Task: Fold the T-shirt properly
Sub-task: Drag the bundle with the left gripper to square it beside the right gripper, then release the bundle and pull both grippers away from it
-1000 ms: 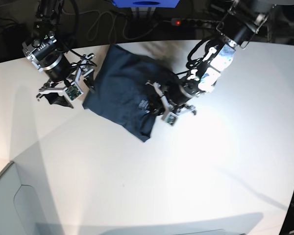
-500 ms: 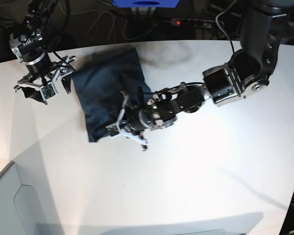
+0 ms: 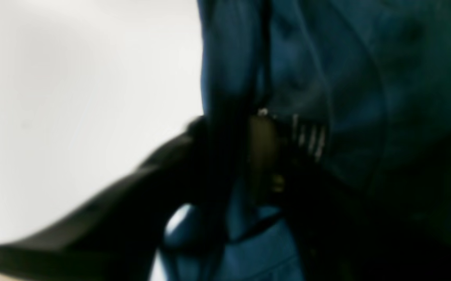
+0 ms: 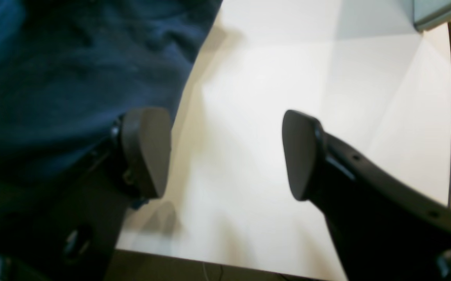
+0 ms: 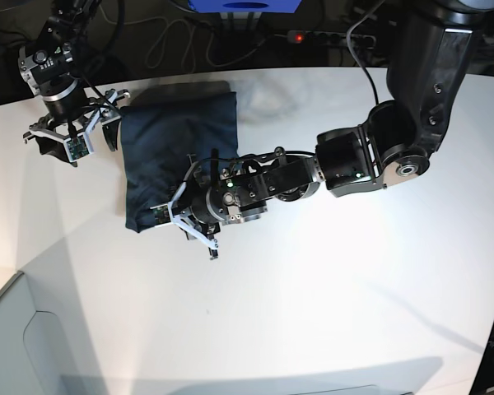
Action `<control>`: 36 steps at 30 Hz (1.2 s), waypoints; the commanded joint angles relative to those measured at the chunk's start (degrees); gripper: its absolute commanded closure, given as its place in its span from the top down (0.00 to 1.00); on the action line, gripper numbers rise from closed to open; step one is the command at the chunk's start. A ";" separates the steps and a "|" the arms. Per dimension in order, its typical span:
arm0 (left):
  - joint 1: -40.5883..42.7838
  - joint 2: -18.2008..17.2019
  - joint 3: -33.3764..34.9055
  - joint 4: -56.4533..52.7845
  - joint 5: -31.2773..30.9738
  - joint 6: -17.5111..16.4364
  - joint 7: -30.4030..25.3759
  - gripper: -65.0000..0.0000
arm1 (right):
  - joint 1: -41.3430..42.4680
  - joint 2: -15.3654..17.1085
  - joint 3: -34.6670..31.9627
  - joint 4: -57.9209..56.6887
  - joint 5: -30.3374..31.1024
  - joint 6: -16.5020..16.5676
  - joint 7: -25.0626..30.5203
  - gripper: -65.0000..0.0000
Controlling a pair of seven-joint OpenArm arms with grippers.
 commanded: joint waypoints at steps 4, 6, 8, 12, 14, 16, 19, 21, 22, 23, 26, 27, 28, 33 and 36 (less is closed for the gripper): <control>-3.27 0.00 -2.55 1.77 0.01 0.54 -1.08 0.38 | -0.23 0.21 -0.10 1.08 0.71 0.60 1.13 0.65; -3.36 -1.23 -5.89 3.09 0.01 0.54 -1.08 0.38 | -0.23 0.21 -0.10 1.08 0.71 0.60 1.13 0.65; -3.36 -2.29 -9.76 5.29 0.01 0.62 -1.08 0.38 | -0.32 0.21 -0.10 1.08 0.71 0.60 1.13 0.65; -3.01 -6.16 -17.94 11.18 0.01 0.62 -0.99 0.38 | -0.41 -0.23 -0.19 1.16 0.89 0.60 1.22 0.65; -1.96 -9.41 -22.07 14.96 -0.08 0.89 -0.99 0.38 | -0.41 -1.20 -0.19 2.04 0.89 0.60 1.22 0.62; 0.86 -13.45 -27.34 19.44 -0.08 0.97 -0.99 0.38 | -0.41 -2.07 -0.19 2.83 0.89 0.60 1.22 0.51; 9.21 -20.22 -39.21 26.74 -0.35 1.06 0.85 0.38 | -0.50 -4.36 -0.28 3.10 0.89 0.60 1.22 0.17; 16.24 -22.60 -48.35 30.43 -0.26 1.06 2.70 0.38 | -1.11 -5.42 -0.28 3.10 0.89 0.60 1.22 0.00; 20.64 -23.48 -53.98 32.45 -0.26 0.89 3.58 0.38 | -1.64 -5.49 -0.63 3.01 0.98 0.60 1.22 0.00; 25.47 -24.00 -60.22 34.30 -0.26 0.80 4.11 0.38 | -2.17 -5.49 -2.03 3.01 0.98 0.60 1.40 0.02; 39.10 -23.83 -76.84 37.99 -0.35 0.62 4.99 0.38 | -3.75 -5.49 -7.40 3.01 0.98 0.60 1.57 0.00; 42.62 -23.30 -80.88 38.61 -0.52 0.62 5.07 0.38 | -3.75 -5.49 -8.72 2.83 0.98 0.60 1.57 0.00; 45.43 -22.25 -84.13 38.96 -0.52 0.62 4.99 0.38 | -3.66 -5.49 -9.68 2.48 0.80 0.60 1.57 0.00; 54.66 -18.11 -96.70 39.40 -0.52 0.62 5.07 0.38 | -2.26 -5.49 -10.39 -1.39 0.71 0.60 1.49 0.00; 56.94 -16.97 -100.31 39.31 -0.52 0.54 5.07 0.38 | -2.52 -5.49 -10.30 -4.38 0.71 0.60 1.57 0.00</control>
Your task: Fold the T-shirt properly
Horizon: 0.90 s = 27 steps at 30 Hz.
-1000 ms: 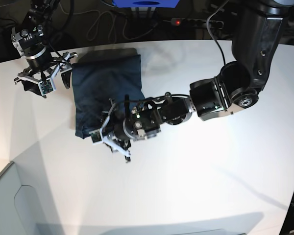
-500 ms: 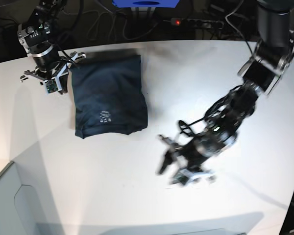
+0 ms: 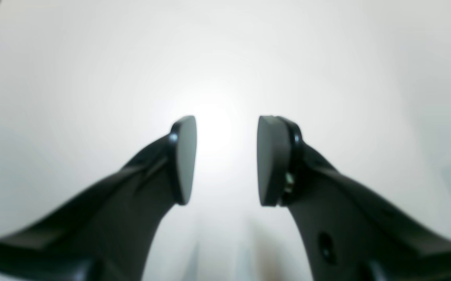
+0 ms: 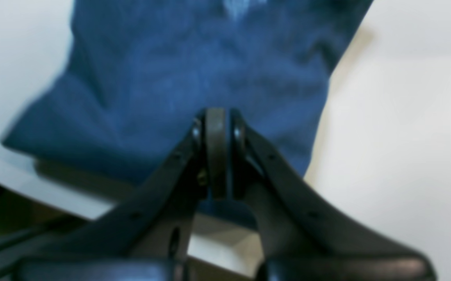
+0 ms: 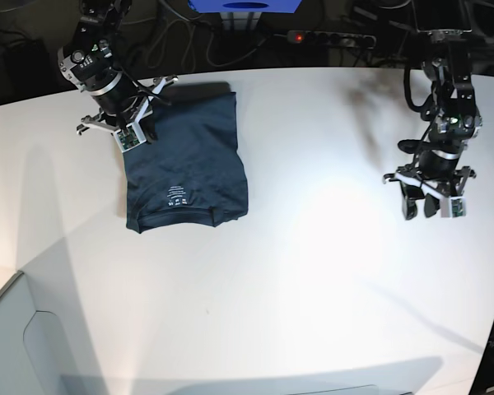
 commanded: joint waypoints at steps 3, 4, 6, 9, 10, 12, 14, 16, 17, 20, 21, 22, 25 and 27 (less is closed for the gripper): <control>0.71 -0.49 -1.83 1.08 -0.35 -0.19 -1.24 0.38 | -0.73 -0.07 -0.07 -3.02 0.93 0.62 1.49 0.00; 0.89 -0.49 -2.18 1.08 -0.35 -0.19 -1.24 0.38 | -0.91 -0.07 -0.07 -4.08 0.93 0.62 1.84 0.00; 1.59 -0.49 -2.53 1.08 -0.35 -0.19 -1.24 0.38 | -1.17 0.01 -0.07 -6.80 0.93 0.62 4.30 0.00; 2.56 -0.49 -2.53 1.08 -0.35 -0.19 -1.24 0.38 | -1.26 0.62 -0.07 -10.58 0.93 0.62 7.20 0.00; 3.00 -0.49 -2.53 1.08 -0.35 -0.19 -1.24 0.38 | -1.26 0.88 -0.07 -11.11 0.93 0.62 7.82 0.00; 4.14 -0.49 -2.53 1.17 -0.35 -0.19 -1.51 0.38 | -1.96 1.15 -0.07 -10.93 1.11 0.62 9.58 0.00; 5.55 -0.49 -2.62 1.79 -0.43 -0.19 -1.51 0.38 | -3.28 1.15 -0.07 -8.03 1.20 0.62 12.65 0.00; 7.84 -0.23 -3.85 3.90 -0.43 -0.19 -1.24 0.38 | -4.95 1.15 -0.07 -4.43 1.20 0.62 15.11 0.00; 9.51 0.39 -4.73 5.39 -0.52 -0.19 -1.24 0.38 | -5.57 1.15 -0.07 -2.14 1.20 0.62 15.38 0.00; 13.99 3.12 -8.16 9.61 -0.52 -0.19 -1.24 0.38 | -7.15 0.97 -0.07 3.05 1.20 0.62 15.47 0.00; 15.75 3.91 -9.65 10.93 -0.52 -0.19 -1.24 0.38 | -7.85 0.97 -0.33 4.28 1.20 0.62 15.47 0.00; 17.24 4.70 -10.89 11.81 -0.52 -0.19 -1.24 0.38 | -8.47 0.97 -0.42 4.89 1.20 0.62 15.47 0.00; 21.99 7.51 -14.40 13.65 -0.52 -0.19 -1.24 0.38 | -9.70 0.97 0.02 5.24 1.20 0.62 15.47 0.00; 25.15 9.01 -16.42 14.36 -0.52 -0.19 -1.24 0.38 | -11.37 1.06 1.07 5.24 1.20 0.62 15.47 0.00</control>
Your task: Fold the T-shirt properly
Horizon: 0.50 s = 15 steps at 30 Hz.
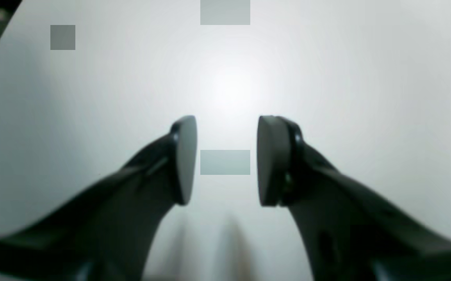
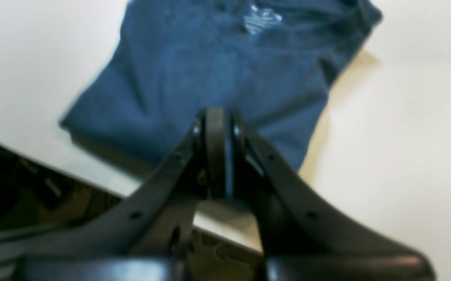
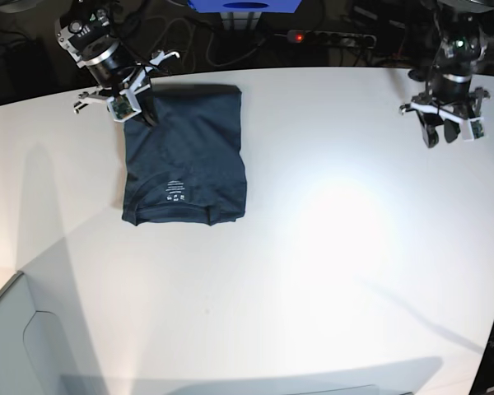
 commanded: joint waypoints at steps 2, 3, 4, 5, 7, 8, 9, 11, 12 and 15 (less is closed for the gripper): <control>4.06 1.39 -1.70 1.46 -0.28 0.12 -0.89 0.38 | -2.13 0.03 1.65 1.13 0.98 0.58 1.30 0.00; 5.91 2.36 -2.14 1.55 -0.28 0.12 -0.89 0.38 | -3.19 -0.05 2.27 1.13 0.98 0.58 1.30 0.00; 8.28 3.15 -2.23 1.55 -0.28 0.12 -0.89 0.38 | -4.51 -0.05 2.97 1.31 0.98 0.58 1.30 0.00; 10.30 3.85 -2.23 1.55 -0.28 0.12 -0.89 0.38 | -5.91 -0.05 3.94 1.57 0.98 0.58 1.30 0.00; 14.52 5.17 -1.96 1.55 -0.28 0.12 -0.89 0.31 | -9.87 -0.32 5.78 2.89 1.06 0.58 1.21 0.00; 16.46 5.78 -1.79 1.55 -0.28 0.12 -0.89 0.25 | -12.07 -0.32 6.22 3.33 1.06 0.58 1.21 0.00; 17.86 6.49 -1.70 1.38 -0.28 0.12 -0.89 0.20 | -13.47 -0.32 6.31 3.42 1.06 0.58 1.21 0.00; 20.06 7.63 0.06 0.23 0.25 0.12 -1.07 0.07 | -16.02 -0.05 7.45 3.24 1.06 0.58 1.21 0.00; 21.20 7.89 0.94 -0.82 0.25 0.12 -1.24 0.00 | -16.99 0.03 7.98 2.81 1.06 0.58 0.77 0.00; 22.96 7.98 4.81 -5.48 0.33 0.12 -1.42 0.00 | -18.13 0.30 8.77 -1.85 1.06 0.58 -3.09 0.00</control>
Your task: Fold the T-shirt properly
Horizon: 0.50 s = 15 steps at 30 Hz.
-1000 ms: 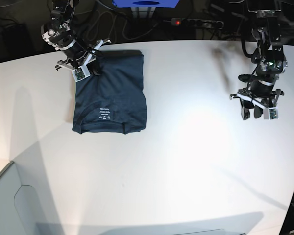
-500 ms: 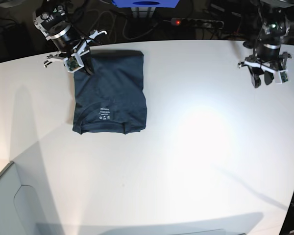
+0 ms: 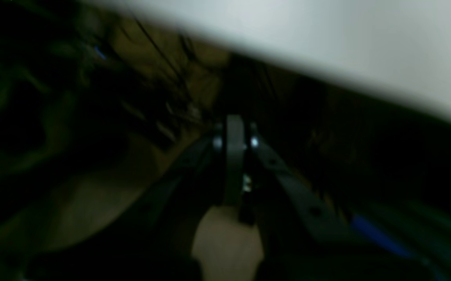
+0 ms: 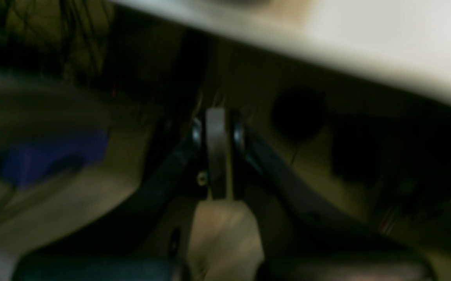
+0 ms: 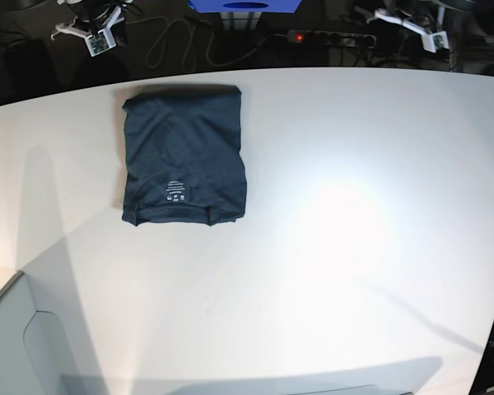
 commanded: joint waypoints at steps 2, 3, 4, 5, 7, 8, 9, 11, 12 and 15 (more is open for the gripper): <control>0.60 -0.19 1.93 -4.64 -0.10 0.21 -0.33 0.00 | 0.23 2.19 -0.17 -5.47 0.56 0.65 -0.41 0.00; -0.28 -0.19 3.43 -8.24 -0.10 0.21 -0.68 0.00 | 1.38 3.15 -0.26 -9.60 0.56 0.65 -0.50 0.00; -1.69 -0.28 4.75 -11.58 -0.10 0.21 -1.73 0.00 | 2.87 3.77 -0.26 -13.21 0.56 0.65 -0.50 0.00; -3.44 -0.46 6.50 -15.36 -0.02 0.21 -3.93 0.00 | 4.54 4.39 -0.35 -17.17 0.56 0.65 -0.50 0.00; -6.79 -0.63 10.46 -24.50 1.74 0.30 -9.73 0.00 | 8.58 6.41 -0.61 -26.22 0.39 0.65 -0.41 0.00; -8.54 -0.63 11.87 -29.08 3.50 0.30 -12.37 0.00 | 10.78 7.46 -1.31 -30.79 0.30 0.65 -0.41 0.00; -10.92 -0.63 13.36 -34.26 5.79 0.30 -15.27 0.00 | 13.33 9.04 -2.46 -36.07 0.21 0.65 -0.06 0.00; -15.84 -0.37 15.82 -44.81 9.48 0.30 -20.46 0.00 | 17.73 11.77 -5.53 -46.44 0.21 0.65 3.19 0.00; -18.04 -0.37 16.97 -49.74 10.89 0.30 -23.01 0.00 | 19.40 12.74 -6.85 -51.10 0.21 0.65 6.18 0.00; -25.25 -0.46 19.43 -63.10 12.73 0.30 -29.08 0.00 | 22.65 15.37 -11.95 -61.74 0.21 0.65 17.52 0.00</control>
